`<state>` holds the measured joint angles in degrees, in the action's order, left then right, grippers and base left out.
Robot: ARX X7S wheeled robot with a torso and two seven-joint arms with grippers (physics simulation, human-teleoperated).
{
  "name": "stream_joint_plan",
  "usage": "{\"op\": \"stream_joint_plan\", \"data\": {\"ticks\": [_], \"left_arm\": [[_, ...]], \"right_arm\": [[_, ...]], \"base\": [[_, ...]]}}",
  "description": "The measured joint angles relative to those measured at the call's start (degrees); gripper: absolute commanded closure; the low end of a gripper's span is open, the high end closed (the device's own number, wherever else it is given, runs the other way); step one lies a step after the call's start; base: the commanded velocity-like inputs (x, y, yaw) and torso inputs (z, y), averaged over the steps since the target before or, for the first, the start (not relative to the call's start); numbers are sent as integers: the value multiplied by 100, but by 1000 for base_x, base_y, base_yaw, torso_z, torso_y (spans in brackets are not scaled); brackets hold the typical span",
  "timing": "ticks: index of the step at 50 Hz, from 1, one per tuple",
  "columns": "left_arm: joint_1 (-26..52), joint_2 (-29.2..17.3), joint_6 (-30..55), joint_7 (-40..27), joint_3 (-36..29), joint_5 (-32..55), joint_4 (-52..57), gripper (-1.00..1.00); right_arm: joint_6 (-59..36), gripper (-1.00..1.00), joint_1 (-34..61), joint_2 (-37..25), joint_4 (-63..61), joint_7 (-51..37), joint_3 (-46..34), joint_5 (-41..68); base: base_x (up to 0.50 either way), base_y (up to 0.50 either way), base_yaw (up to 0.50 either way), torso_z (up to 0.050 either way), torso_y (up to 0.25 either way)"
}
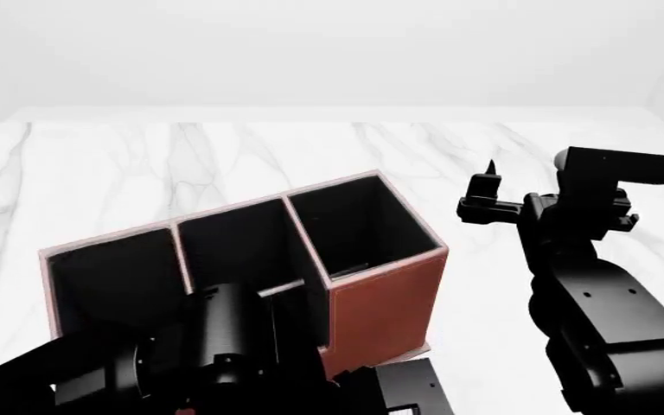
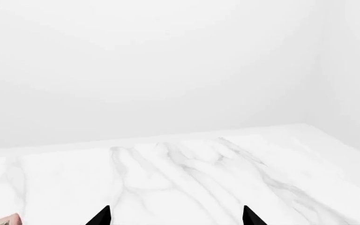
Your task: Pick up the book and place it in the left compartment of the caddy.
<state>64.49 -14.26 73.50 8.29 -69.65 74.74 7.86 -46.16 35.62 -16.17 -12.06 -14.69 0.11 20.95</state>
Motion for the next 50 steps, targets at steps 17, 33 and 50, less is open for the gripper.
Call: {"op": "stream_joint_plan", "data": {"ticks": [17, 33, 50], "left_arm": [[40, -51, -41, -9, -36, -129, -6, 100], [230, -535, 233, -811, 294, 654, 492, 100], [805, -1441, 313, -2511, 713, 2704, 1025, 100]], "right_arm": [[35, -100, -28, -2, -24, -28, 14, 50], [13, -100, 15, -22, -44, -64, 12, 92], [11, -100, 30, -43, -48, -99, -2, 120]], "base": [[0, 0, 0, 0, 0], [0, 0, 0, 0, 0], [0, 0, 0, 0, 1]]}}
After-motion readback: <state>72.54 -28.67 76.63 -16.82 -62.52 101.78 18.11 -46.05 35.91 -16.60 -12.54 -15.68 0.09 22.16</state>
